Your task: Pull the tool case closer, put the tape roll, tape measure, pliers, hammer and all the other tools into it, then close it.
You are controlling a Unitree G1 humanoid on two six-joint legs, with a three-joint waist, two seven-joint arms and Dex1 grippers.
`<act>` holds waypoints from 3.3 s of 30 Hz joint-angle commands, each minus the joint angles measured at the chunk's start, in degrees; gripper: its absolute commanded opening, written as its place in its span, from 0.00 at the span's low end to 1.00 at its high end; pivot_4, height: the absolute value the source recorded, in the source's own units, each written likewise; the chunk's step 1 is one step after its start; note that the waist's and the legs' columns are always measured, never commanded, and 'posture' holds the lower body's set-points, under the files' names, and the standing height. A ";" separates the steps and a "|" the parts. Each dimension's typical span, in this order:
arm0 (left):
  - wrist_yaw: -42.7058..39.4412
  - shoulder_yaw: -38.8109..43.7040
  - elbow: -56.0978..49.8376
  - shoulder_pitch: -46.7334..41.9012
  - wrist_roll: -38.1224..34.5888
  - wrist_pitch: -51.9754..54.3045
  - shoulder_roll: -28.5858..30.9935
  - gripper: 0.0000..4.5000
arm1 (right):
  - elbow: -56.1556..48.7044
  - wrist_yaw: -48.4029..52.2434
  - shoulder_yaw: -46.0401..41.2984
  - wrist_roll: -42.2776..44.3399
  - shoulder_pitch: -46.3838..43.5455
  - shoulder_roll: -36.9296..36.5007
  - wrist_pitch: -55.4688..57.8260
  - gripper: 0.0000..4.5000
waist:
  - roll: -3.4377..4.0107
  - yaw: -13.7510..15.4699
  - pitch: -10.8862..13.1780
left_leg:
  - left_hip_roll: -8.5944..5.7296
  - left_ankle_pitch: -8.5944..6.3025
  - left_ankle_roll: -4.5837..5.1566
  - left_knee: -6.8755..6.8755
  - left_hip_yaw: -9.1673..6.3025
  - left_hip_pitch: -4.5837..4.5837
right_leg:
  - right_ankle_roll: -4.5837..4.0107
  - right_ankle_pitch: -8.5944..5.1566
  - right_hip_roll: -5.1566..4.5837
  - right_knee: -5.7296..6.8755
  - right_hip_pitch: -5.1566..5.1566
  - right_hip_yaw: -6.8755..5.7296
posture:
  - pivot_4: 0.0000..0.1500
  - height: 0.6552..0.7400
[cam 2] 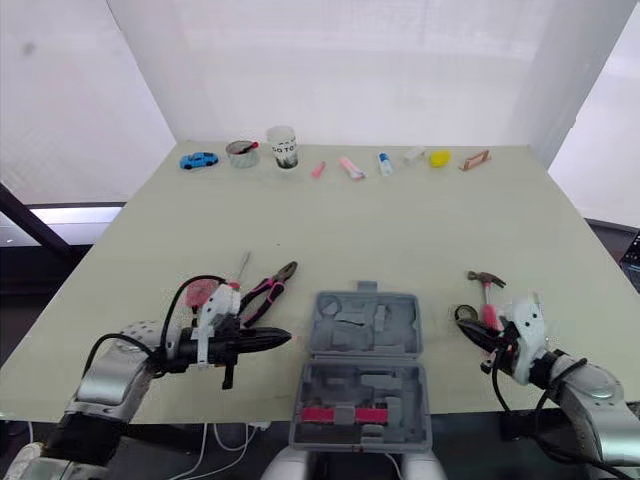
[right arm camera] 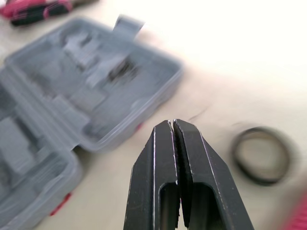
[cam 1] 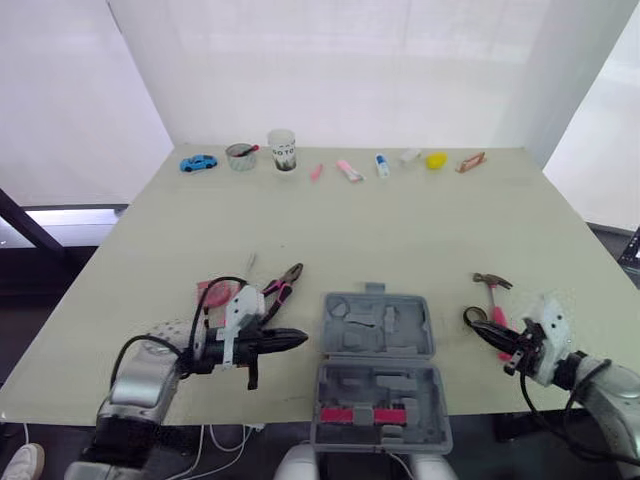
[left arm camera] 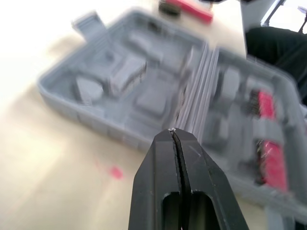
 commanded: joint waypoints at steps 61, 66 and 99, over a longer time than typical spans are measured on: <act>-14.09 -0.27 -4.69 -9.84 -12.94 -6.41 2.06 1.00 | 5.73 20.20 31.12 -21.78 -31.86 -25.21 14.48 1.00 | 0.22 0.18 0.16 | -0.03 0.00 -0.02 -0.75 0.18 -0.16 | -0.04 -0.05 -0.10 -0.75 -0.10 -0.37 | 1.00 1.00; -13.95 -1.36 -5.39 -10.72 -12.56 -7.73 1.42 1.00 | 11.34 20.02 35.76 -27.95 -35.72 -23.28 12.20 1.00 | 0.22 0.10 0.16 | -0.04 0.00 -0.02 -0.71 0.21 -0.16 | -0.03 -0.04 -0.10 -0.75 -0.09 -0.36 | 1.00 1.00; -7.89 6.12 -4.89 -4.09 -14.81 -9.18 0.48 1.00 | 17.92 36.75 46.29 -39.94 -61.84 -6.75 9.50 0.01 | 0.45 -0.36 0.30 | 0.04 0.01 -0.03 -0.47 0.16 -0.09 | -0.12 -0.08 0.01 -0.06 -0.25 -0.33 | 1.00 1.00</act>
